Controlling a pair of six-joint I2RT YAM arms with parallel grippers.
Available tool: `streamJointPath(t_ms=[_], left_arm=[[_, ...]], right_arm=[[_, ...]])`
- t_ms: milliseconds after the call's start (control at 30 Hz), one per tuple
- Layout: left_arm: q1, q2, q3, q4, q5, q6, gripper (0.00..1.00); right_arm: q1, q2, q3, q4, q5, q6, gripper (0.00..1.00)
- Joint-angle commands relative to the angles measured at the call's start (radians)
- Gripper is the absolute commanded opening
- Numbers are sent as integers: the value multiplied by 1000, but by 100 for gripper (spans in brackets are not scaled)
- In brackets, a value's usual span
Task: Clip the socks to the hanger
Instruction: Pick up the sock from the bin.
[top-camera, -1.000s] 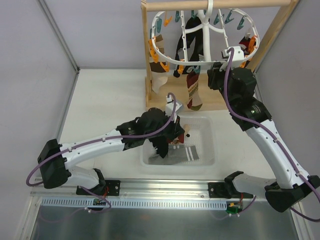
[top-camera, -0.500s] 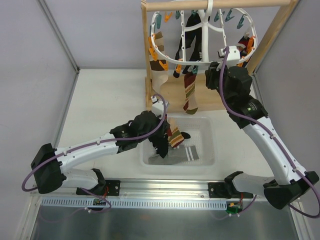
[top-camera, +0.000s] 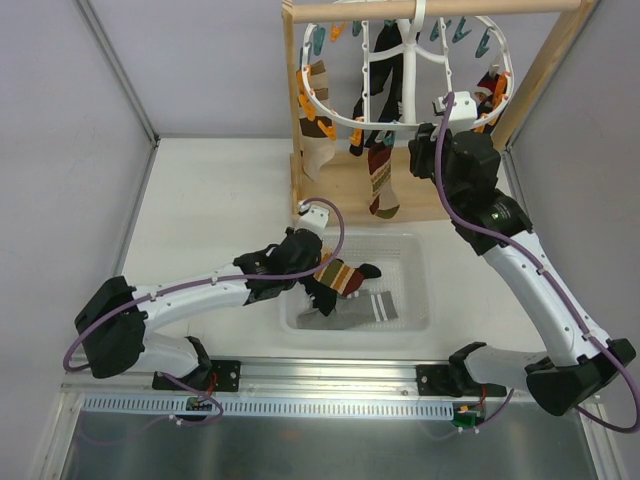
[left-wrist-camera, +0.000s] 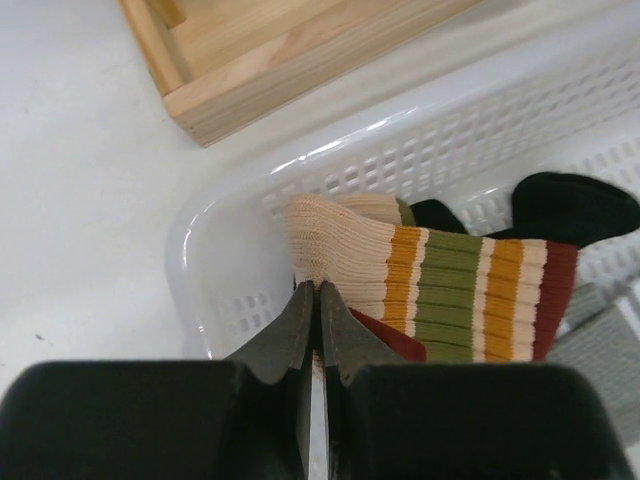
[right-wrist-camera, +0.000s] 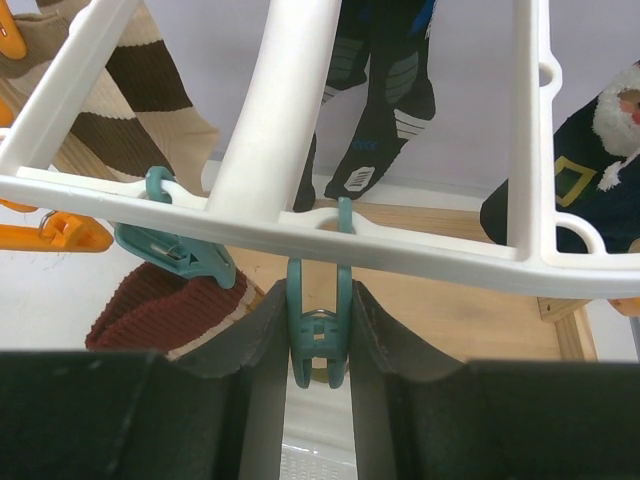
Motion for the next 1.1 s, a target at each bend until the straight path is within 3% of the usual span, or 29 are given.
streamJointPath(t_ms=[0,100,133,200,367,500,667,800,1067], left_arm=[[12,37,13,-55,-59,-19,0],[15,29,5,-72,-57,-37,38],[15,19,8,-80,-51,-36,72],[13,-12,31,-106,-11,-36,90],[-40,-72,87,-112,44,-2,94],[-103,-37,153,-114,102,4,90],[-143,101,189,-114,172,-54,84],[-169,230,209,-118,127,-108,82],[-194,339,275,-126,99,-112,80]], right_arm=[[-1,7,3,-45,7,2,1],[-1,10,6,-49,10,-4,1],[-2,12,6,-50,10,-4,1],[-2,13,6,-52,5,-4,1],[-7,17,6,-53,1,-1,1],[-10,14,3,-55,2,0,1],[-13,9,3,-61,2,2,1],[-14,4,3,-64,1,-1,1],[-24,-6,-5,-73,-1,-4,1]])
